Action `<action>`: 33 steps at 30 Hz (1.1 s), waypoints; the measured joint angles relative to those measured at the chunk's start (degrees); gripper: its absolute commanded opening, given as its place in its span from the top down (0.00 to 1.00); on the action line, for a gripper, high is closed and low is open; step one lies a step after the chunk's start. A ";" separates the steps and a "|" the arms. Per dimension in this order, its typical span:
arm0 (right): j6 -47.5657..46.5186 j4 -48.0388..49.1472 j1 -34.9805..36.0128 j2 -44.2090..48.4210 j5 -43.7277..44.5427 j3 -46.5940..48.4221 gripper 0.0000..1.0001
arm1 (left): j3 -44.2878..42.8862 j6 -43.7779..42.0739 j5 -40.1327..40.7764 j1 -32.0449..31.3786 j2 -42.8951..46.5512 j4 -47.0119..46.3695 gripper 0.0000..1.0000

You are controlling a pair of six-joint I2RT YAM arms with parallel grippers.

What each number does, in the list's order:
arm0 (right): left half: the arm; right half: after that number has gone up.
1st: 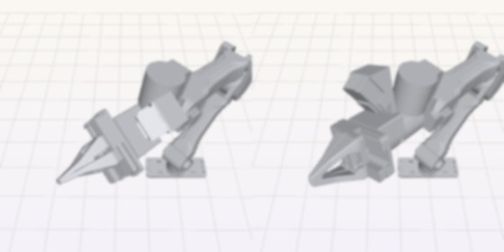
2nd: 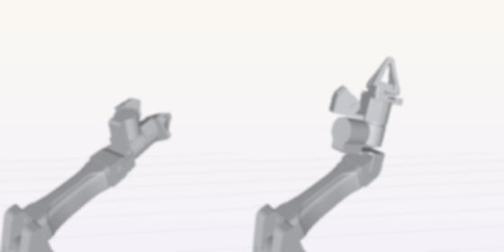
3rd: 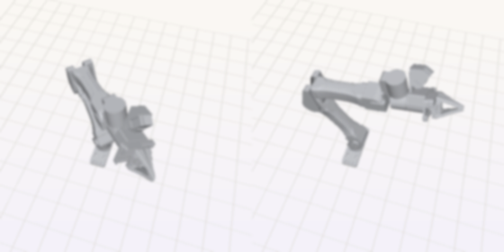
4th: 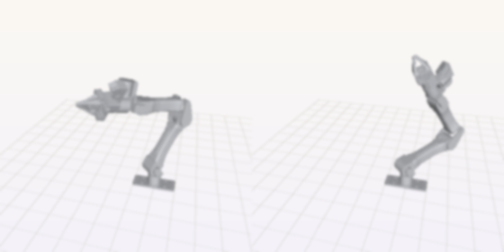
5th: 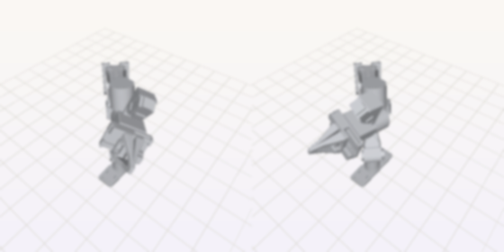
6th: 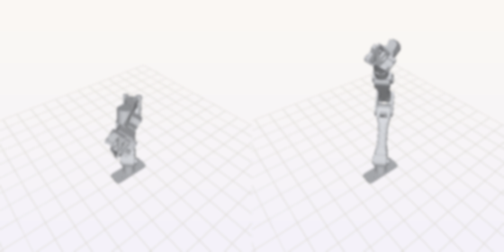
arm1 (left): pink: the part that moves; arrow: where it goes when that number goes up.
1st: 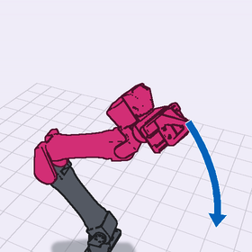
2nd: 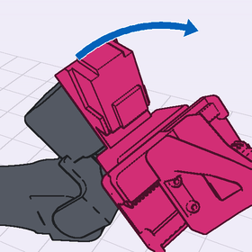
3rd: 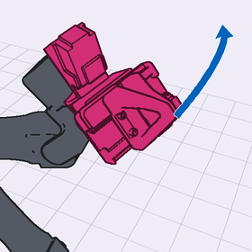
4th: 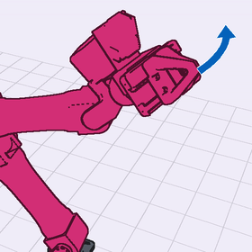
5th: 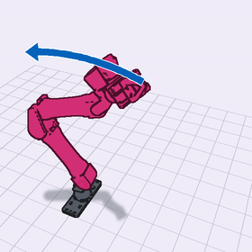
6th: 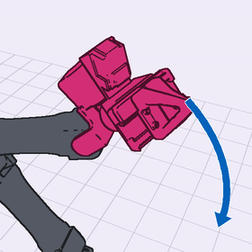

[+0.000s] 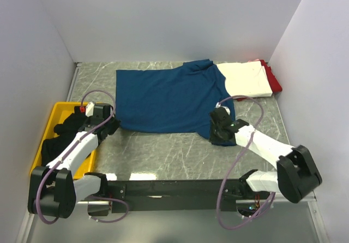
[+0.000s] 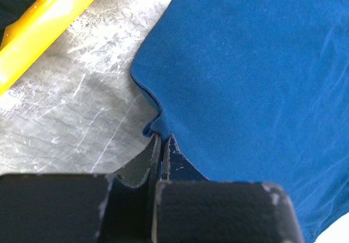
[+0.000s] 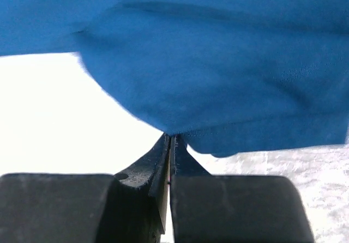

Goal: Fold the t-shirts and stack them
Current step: Flatten the tshirt out

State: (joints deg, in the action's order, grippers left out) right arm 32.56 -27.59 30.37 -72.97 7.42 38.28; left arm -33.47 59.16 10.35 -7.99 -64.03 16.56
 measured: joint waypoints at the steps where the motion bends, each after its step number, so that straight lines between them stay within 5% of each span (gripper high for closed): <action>1: -0.48 -1.31 0.02 1.38 -1.03 0.87 0.98 | -0.04 -0.04 0.00 0.00 0.00 0.02 1.00; 10: -2.89 -6.34 -0.04 9.84 -10.62 4.44 0.95 | -0.24 -1.14 -0.02 0.00 0.02 0.09 1.00; 14: -3.23 -8.41 -0.35 11.19 -13.27 4.35 0.54 | -0.26 -1.46 -0.07 0.00 0.02 0.13 1.00; 17: -2.71 -9.79 -0.52 13.60 -13.53 4.33 0.46 | -0.28 -1.51 -0.11 0.00 0.02 0.26 1.00; 26: 4.83 -9.31 -7.78 27.65 -10.23 -2.23 0.48 | -0.31 -1.46 -0.09 0.00 0.55 0.59 1.00; 33: 9.70 -10.32 -16.13 27.67 -11.47 -8.83 0.51 | -0.07 -1.33 -0.07 0.00 3.41 0.70 1.00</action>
State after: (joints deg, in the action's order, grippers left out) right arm 42.26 -37.91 14.24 -45.30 -4.05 29.45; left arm -33.54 57.82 10.28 -7.99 -60.62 17.26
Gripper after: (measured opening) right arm 0.489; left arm 0.024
